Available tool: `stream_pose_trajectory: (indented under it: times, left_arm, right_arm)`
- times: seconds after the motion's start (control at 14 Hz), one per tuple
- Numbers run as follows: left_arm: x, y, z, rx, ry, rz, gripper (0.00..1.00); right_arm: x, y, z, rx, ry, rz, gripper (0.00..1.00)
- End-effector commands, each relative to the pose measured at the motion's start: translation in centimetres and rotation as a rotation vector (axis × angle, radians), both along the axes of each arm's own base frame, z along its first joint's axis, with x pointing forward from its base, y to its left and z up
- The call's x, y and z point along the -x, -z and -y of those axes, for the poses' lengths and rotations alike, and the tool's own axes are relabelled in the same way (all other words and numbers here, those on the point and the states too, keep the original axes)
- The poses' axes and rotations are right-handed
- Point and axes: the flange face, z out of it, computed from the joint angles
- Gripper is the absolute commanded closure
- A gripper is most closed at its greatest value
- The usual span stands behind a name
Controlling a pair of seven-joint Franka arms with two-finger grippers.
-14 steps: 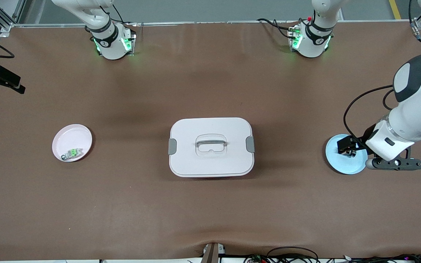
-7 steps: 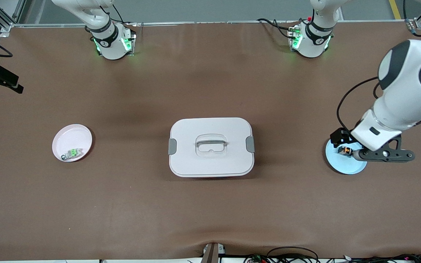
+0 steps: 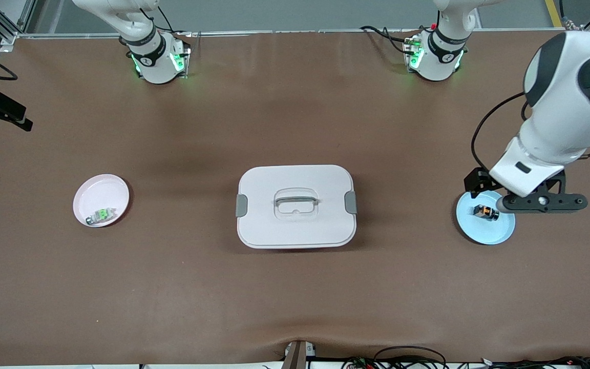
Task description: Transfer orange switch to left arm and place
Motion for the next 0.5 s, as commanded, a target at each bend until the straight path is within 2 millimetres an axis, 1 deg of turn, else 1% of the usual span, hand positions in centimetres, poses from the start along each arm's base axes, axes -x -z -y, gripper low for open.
stream_pose_trajectory:
  times: [0.0,0.14,0.21,0.29,0.36,0.43]
  left_arm:
    - [2.7,-3.3,-1.7,0.053,-0.039,-0.031,0.0]
    - [4.3,-5.2,-1.9,0.045,-0.034,-0.044,0.0]
    - [5.2,-6.0,-1.8,0.039,-0.033,-0.051,0.0]
    - [5.9,-6.8,-2.2,0.035,-0.039,-0.057,0.0]
    - [6.9,-7.4,-2.0,0.029,-0.036,-0.062,0.0]
    - [7.8,-7.9,-2.4,0.024,-0.035,-0.06,0.0]
  right_arm:
    - [-0.1,-0.4,0.3,0.012,0.001,-0.002,0.0]
    - [-0.1,-0.4,0.3,0.012,0.001,-0.002,0.0]
    - [-0.1,-0.4,0.3,0.012,0.001,-0.002,0.0]
    - [-0.1,-0.4,0.3,0.012,0.001,-0.002,0.0]
    - [-0.1,-0.4,0.3,0.012,0.001,-0.002,0.0]
    - [-0.1,-0.4,0.3,0.012,0.001,-0.002,0.0]
